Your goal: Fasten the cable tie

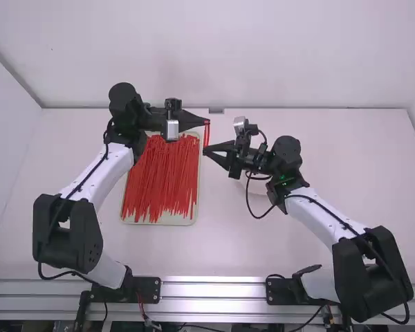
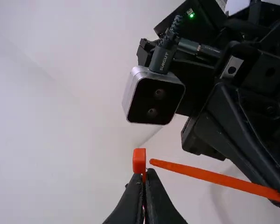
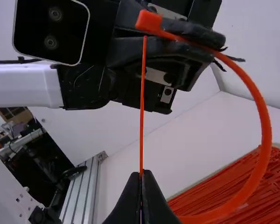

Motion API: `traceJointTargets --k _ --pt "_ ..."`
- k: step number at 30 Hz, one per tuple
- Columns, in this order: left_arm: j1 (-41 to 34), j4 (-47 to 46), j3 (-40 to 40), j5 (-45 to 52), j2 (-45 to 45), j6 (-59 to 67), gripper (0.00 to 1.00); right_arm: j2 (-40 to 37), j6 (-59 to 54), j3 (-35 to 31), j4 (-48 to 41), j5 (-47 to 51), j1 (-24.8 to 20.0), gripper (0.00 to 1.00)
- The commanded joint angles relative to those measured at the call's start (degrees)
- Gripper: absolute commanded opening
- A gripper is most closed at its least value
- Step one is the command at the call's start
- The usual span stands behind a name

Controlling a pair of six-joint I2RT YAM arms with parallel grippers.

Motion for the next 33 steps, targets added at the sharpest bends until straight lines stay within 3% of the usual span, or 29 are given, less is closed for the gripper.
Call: traceJointTargets --k 1,18,33 --pt "0.2 0.17 1.22 -0.09 -0.02 0.5 0.02 0.39 0.42 -0.28 0.33 -0.07 0.26 0.0" --pt "0.15 -1.09 1.2 1.33 -0.02 1.18 0.02 0.39 0.44 -0.28 0.7 0.31 0.55 0.0" --pt "0.44 -0.96 0.13 2.12 -0.02 1.18 0.02 0.35 5.46 -0.28 6.08 1.68 0.07 0.0"
